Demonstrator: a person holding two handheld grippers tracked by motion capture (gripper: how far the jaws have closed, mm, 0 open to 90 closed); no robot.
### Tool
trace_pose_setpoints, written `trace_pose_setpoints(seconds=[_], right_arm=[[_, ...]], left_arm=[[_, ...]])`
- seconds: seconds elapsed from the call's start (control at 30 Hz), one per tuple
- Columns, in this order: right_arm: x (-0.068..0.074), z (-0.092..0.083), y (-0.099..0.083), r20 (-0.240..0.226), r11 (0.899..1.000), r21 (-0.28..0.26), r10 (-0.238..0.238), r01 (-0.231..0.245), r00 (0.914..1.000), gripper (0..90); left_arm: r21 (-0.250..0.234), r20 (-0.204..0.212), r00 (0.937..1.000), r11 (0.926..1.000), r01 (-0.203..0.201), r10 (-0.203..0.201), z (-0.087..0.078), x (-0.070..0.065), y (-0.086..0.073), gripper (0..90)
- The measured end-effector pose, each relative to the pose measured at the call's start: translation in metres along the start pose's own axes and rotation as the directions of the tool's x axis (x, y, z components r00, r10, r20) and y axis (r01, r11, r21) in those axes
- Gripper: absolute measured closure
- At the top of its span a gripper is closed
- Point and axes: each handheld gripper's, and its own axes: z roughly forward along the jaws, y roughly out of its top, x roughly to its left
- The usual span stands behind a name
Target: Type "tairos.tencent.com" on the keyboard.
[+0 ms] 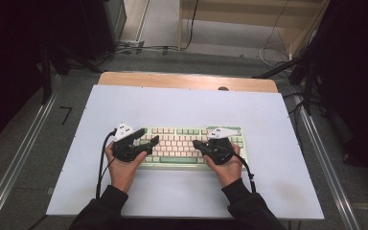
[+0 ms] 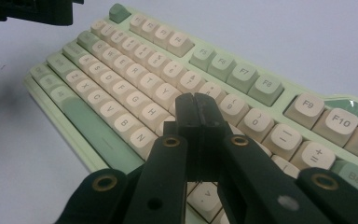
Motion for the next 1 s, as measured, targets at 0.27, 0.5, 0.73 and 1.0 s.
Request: trace_pose_setpoints(seconds=[0.27, 0.5, 0.73, 1.0], right_arm=[[0.006, 0.003, -0.003, -0.019, 1.000, 0.017, -0.011, 0.011, 0.9998, 88.0], [0.012, 0.009, -0.006, -0.031, 0.999, 0.043, -0.025, 0.026, 0.9992, 88.0], [0.013, 0.012, -0.008, -0.032, 0.998, 0.056, -0.025, 0.027, 0.9992, 88.0], [0.013, 0.014, -0.009, -0.031, 0.998, 0.061, -0.027, 0.029, 0.9992, 88.0]], left_arm=[[0.001, 0.003, 1.0000, 1.0000, -0.002, 0.002, 0.000, 0.000, 0.000, 33.7], [0.006, 0.002, 1.0000, 1.0000, -0.008, 0.008, 0.000, 0.000, 0.000, 33.6], [0.005, -0.001, 1.0000, 1.0000, -0.003, 0.003, 0.000, 0.000, 0.000, 33.6], [0.007, -0.001, 1.0000, 1.0000, -0.007, 0.007, 0.000, 0.000, -0.001, 33.6]])
